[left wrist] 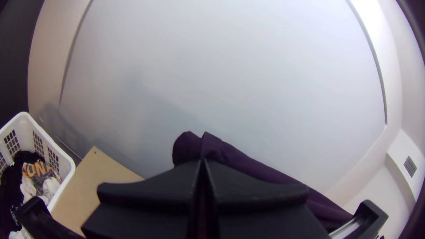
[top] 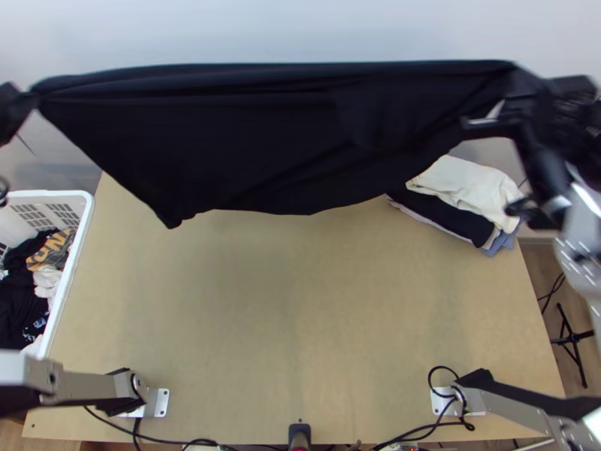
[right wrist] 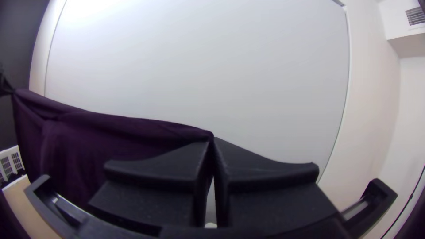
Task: Fold the t-shirt
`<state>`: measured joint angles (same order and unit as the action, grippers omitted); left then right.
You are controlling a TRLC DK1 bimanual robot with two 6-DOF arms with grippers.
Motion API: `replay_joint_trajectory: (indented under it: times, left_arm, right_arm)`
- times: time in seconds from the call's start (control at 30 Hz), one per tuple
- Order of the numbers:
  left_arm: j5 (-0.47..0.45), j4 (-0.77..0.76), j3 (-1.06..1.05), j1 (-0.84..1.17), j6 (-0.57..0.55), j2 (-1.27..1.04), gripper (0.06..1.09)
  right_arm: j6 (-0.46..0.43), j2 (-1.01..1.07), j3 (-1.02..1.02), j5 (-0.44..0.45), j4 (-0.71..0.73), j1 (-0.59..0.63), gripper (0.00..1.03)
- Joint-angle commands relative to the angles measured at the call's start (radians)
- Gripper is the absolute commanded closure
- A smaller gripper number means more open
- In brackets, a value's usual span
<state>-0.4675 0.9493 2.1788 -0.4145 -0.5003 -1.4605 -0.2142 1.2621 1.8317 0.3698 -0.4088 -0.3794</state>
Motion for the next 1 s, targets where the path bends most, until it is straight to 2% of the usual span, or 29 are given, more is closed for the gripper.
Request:
replay_joint_trajectory:
  times: [0.0, 0.13, 0.3, 0.47, 0.57, 0.7, 0.87, 0.97]
  left_arm:
    - [-0.005, -0.009, -0.096, -0.09, -0.052, 0.229, 1.05]
    - [-0.014, -0.007, -0.254, -0.101, -0.029, 0.404, 1.05]
    - [-0.017, -0.001, -0.548, -0.041, 0.02, 0.588, 1.05]
    - [-0.017, 0.008, -0.84, -0.006, 0.048, 0.693, 1.05]
    - [-0.017, 0.0, -1.028, 0.042, 0.077, 0.709, 1.05]
    - [-0.014, -0.092, -1.242, 0.089, 0.108, 0.635, 1.05]
    - [-0.008, -0.276, -1.349, 0.109, 0.141, 0.351, 1.05]
    - [0.027, -0.342, -1.312, 0.125, 0.186, 0.111, 1.05]
  right_arm:
    - [0.114, -0.219, -0.037, -0.011, -0.024, -0.049, 1.0]
    - [0.182, -0.392, -0.167, -0.049, -0.124, -0.058, 1.0]
    - [0.246, -0.546, -0.333, -0.054, -0.292, -0.09, 1.0]
    - [0.386, -0.626, -0.522, -0.055, -0.453, -0.105, 1.0]
    - [0.384, -0.67, -0.704, -0.057, -0.427, -0.105, 1.0]
    - [0.384, -0.665, -0.87, -0.063, -0.298, -0.104, 1.0]
    - [0.394, -0.633, -1.006, -0.108, -0.147, -0.081, 1.0]
    - [0.4, -0.603, -1.039, -0.126, -0.108, -0.065, 1.0]
